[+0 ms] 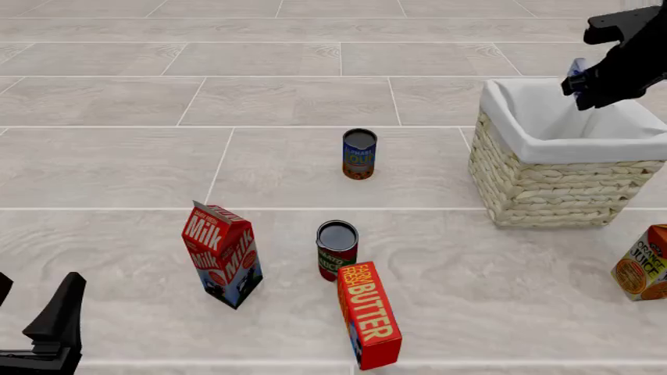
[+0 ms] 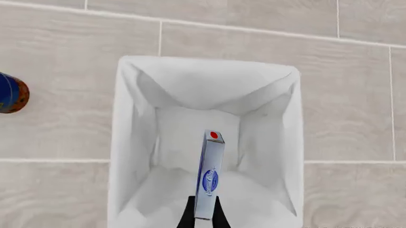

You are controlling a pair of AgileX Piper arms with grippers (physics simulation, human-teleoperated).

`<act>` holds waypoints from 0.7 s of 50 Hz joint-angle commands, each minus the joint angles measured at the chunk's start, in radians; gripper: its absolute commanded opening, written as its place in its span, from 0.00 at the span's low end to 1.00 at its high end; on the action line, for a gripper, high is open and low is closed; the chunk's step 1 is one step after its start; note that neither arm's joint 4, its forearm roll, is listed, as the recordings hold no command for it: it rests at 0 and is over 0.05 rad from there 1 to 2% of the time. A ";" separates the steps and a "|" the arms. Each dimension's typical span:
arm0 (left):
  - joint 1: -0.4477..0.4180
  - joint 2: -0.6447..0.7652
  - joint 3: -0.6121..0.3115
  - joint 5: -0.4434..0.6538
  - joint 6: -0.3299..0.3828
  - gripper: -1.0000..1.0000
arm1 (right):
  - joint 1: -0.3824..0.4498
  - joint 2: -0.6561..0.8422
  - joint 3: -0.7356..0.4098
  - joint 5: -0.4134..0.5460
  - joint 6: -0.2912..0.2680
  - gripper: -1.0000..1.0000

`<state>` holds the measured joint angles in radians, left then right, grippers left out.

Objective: Pick the cream cheese and place it in the basket.

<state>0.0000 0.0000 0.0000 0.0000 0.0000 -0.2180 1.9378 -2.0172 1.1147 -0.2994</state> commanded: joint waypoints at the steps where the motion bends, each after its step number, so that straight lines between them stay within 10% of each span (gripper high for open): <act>1: 0.000 0.000 0.000 0.000 0.000 1.00 | -0.031 0.038 0.009 0.011 -0.048 0.00; 35: 0.000 0.000 0.000 0.000 0.000 1.00 | -0.020 0.187 -0.125 0.069 -0.057 0.00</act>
<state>0.0000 0.0000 0.0000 0.0000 0.0000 -0.2408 2.1043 -2.1075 1.1750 -0.3674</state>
